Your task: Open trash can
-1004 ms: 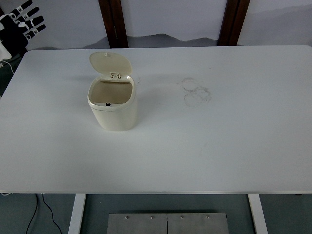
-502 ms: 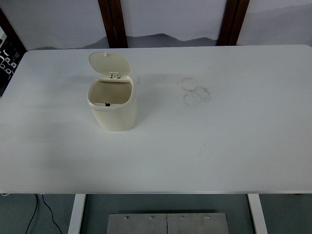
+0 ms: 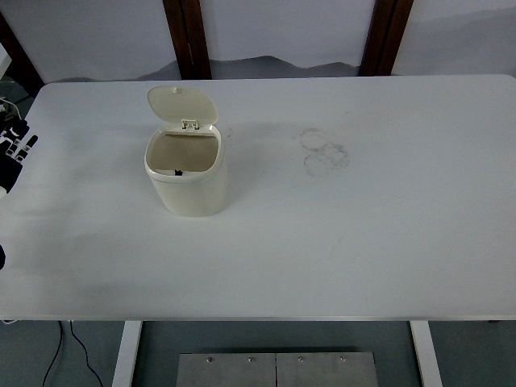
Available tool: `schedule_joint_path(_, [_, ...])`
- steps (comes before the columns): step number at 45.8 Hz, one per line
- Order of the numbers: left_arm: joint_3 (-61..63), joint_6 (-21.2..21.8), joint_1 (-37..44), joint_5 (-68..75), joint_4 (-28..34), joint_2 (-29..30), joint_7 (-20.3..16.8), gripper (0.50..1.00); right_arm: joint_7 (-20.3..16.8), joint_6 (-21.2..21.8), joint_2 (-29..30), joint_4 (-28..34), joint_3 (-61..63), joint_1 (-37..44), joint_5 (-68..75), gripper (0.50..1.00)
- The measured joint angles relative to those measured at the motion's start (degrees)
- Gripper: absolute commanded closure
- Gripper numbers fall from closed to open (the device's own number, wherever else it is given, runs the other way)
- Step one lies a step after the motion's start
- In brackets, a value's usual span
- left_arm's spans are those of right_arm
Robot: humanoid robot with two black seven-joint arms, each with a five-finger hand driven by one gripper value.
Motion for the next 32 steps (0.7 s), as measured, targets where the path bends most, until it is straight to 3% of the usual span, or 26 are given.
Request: schedule_joint_path(32, [0.0, -1.3, 2.2, -1.2, -0.1, 0.3, -0.1, 0.5, -0.3, 0.1, 0.0, 0.5, -0.1, 0.1, -0.4, 0.507])
